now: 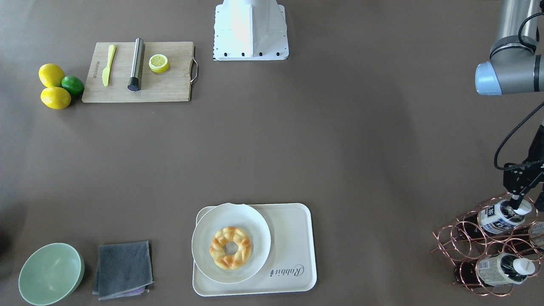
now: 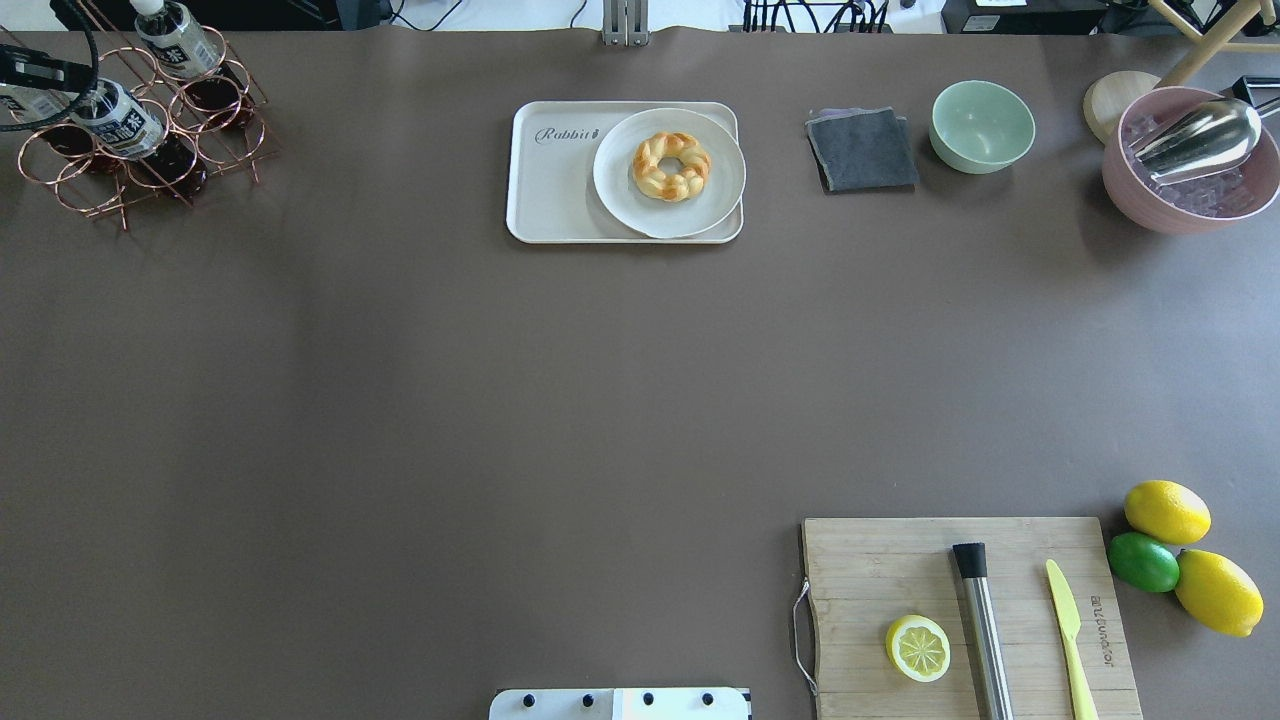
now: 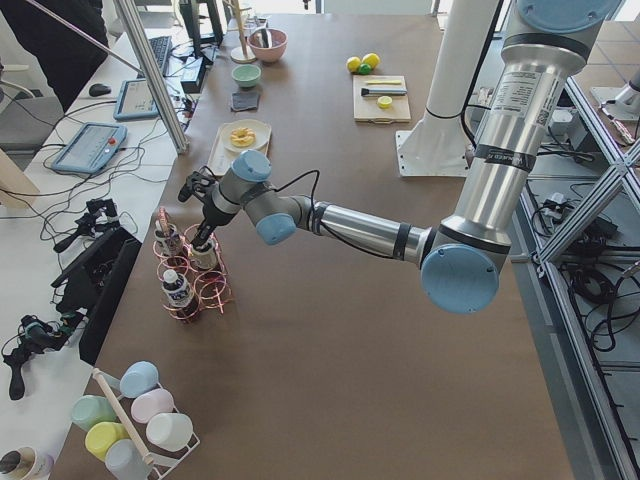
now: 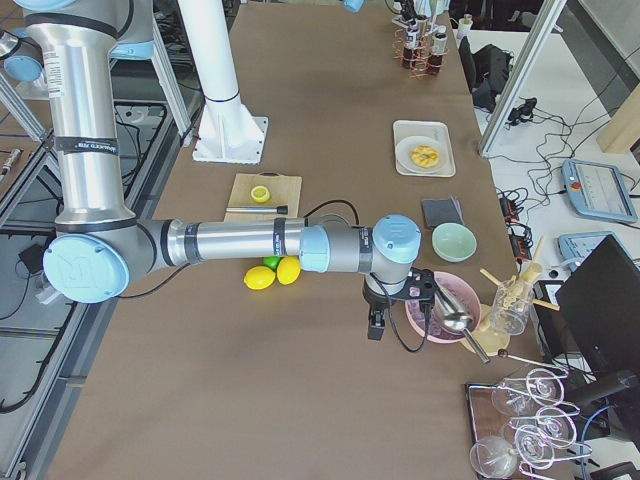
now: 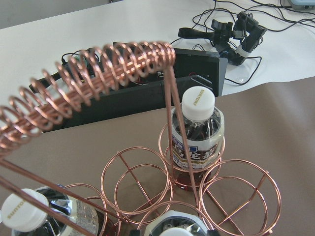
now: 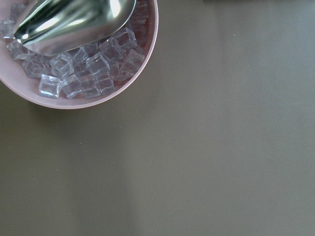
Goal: Place tea on tray
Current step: 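Reach the left gripper down to a tea bottle in the copper rack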
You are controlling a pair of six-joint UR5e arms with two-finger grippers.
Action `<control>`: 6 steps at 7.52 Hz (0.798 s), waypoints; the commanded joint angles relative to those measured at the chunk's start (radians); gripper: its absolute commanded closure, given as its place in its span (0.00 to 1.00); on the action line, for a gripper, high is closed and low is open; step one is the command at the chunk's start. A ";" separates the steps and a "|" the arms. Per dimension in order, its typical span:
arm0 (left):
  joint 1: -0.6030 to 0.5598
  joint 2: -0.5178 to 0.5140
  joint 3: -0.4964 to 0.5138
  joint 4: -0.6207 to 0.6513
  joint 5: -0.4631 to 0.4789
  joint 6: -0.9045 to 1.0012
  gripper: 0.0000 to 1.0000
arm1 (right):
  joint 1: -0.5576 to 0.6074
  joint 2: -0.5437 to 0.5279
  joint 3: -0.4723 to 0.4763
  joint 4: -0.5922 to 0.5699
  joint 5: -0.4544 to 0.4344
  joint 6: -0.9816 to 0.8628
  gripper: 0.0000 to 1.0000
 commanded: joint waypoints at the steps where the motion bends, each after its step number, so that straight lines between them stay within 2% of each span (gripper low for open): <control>1: 0.000 0.002 0.011 -0.005 -0.001 0.000 0.44 | 0.001 -0.003 0.000 0.000 0.000 0.000 0.00; 3: 0.000 -0.001 0.025 -0.023 -0.001 -0.002 0.46 | 0.001 -0.003 0.000 0.000 0.000 0.000 0.00; 4: 0.001 -0.004 0.025 -0.023 -0.003 -0.006 0.68 | 0.001 -0.004 0.000 -0.001 0.000 0.000 0.00; 5: 0.001 -0.013 0.025 -0.023 -0.003 -0.032 1.00 | 0.001 -0.005 -0.002 -0.001 -0.002 0.000 0.00; 6: 0.002 -0.021 0.023 -0.022 -0.003 -0.034 1.00 | 0.001 -0.005 -0.002 -0.001 -0.002 0.000 0.00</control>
